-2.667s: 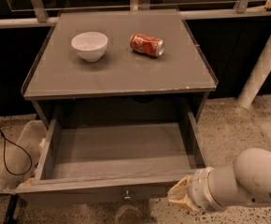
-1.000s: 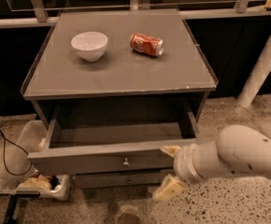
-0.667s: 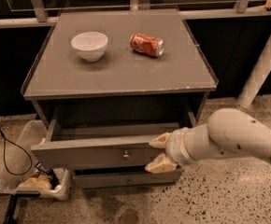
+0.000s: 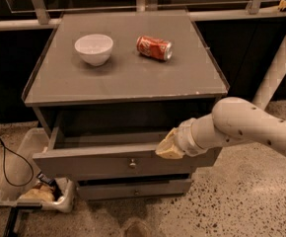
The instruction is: Close top drawer
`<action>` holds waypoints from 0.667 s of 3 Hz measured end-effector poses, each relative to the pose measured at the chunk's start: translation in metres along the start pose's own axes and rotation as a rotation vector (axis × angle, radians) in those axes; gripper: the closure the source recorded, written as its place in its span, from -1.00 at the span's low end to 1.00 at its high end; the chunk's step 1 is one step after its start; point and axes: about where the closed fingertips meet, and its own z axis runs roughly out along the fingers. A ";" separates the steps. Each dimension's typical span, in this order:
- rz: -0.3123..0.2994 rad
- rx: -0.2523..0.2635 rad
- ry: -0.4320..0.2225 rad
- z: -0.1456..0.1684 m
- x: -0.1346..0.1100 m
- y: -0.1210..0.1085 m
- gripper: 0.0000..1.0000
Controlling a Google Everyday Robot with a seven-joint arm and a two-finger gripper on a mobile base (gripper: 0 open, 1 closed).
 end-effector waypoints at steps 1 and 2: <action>0.000 0.000 0.000 -0.002 -0.002 0.000 1.00; 0.003 0.012 0.000 -0.001 -0.001 -0.005 0.65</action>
Offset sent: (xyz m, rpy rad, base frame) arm 0.0479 -0.0249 -0.0055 -0.0077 -0.0654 -0.0889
